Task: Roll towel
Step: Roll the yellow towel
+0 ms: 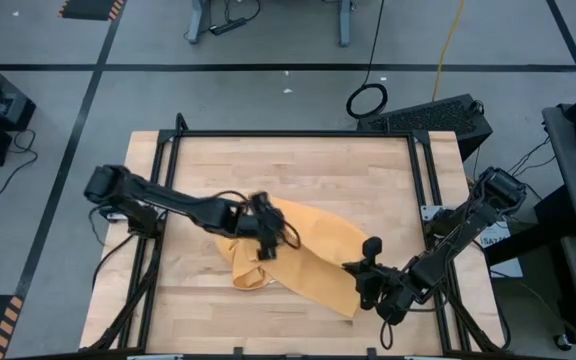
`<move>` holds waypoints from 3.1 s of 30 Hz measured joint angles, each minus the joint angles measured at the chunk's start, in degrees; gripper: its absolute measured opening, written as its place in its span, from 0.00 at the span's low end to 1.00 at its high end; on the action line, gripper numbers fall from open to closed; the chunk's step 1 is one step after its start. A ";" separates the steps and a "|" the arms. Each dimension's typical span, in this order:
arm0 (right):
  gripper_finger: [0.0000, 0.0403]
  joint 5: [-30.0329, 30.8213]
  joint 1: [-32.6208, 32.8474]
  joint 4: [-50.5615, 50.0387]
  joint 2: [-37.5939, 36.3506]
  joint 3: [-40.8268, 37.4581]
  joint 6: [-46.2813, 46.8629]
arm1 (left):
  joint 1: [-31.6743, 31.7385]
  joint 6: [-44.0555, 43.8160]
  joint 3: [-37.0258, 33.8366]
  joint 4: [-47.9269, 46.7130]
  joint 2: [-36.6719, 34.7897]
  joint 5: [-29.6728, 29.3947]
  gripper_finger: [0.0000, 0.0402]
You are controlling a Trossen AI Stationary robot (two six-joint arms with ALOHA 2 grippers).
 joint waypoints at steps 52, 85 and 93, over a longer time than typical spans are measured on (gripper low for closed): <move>0.00 -2.91 0.60 -1.38 -0.04 0.02 1.83 | 26.91 14.98 -26.79 7.63 -15.08 21.40 0.53; 0.00 8.18 -2.04 -16.56 -9.05 0.07 11.33 | 7.12 7.08 -5.74 -14.60 -31.93 -9.14 0.00; 0.00 7.54 -4.09 -23.86 -9.09 0.07 22.20 | 11.66 26.12 -5.53 18.72 -21.48 -13.69 0.00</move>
